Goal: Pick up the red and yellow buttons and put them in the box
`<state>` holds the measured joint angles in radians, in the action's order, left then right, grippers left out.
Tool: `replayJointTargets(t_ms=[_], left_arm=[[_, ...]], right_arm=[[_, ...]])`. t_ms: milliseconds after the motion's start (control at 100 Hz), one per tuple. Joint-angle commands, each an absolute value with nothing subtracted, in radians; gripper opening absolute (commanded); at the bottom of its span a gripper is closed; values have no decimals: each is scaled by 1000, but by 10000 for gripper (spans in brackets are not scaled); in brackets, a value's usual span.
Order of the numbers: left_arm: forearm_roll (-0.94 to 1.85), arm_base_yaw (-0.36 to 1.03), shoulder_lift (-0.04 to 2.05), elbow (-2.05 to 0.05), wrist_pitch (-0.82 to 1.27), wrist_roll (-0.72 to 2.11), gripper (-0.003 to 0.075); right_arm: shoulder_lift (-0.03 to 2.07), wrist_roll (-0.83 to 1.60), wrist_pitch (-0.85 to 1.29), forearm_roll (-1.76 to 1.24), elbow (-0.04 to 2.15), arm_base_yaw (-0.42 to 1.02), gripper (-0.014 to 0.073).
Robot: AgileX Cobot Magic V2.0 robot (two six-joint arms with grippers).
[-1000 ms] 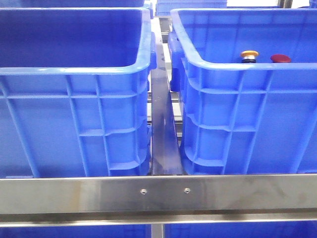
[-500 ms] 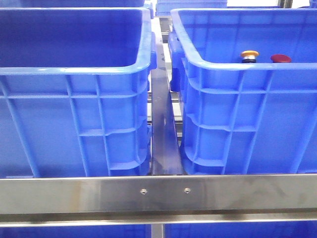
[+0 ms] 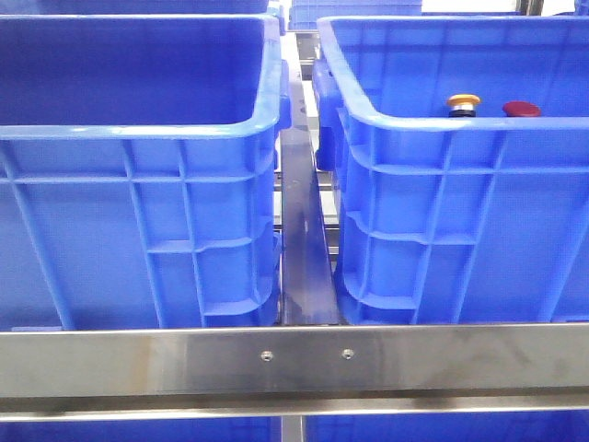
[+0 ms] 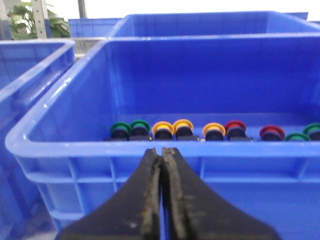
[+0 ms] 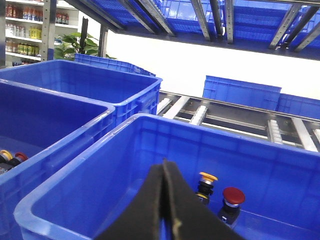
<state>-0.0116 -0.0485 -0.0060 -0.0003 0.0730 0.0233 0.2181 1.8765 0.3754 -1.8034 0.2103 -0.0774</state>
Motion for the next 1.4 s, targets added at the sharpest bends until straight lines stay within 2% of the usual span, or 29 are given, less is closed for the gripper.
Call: replayJointTargets(t_ms=[0,1270,1390], left_arm=[[-12,-51,-37,54,34,12,-20],[-10,-49,-37,54,57,12,-20],[-10,-49,-37,54,57,12,-20]], right_arm=[[225,1876,400,-1917,238,-86,-68],[225,1876,400,-1917,238,-86,-68],[225,1876,338,-1917,238,-87,-68]])
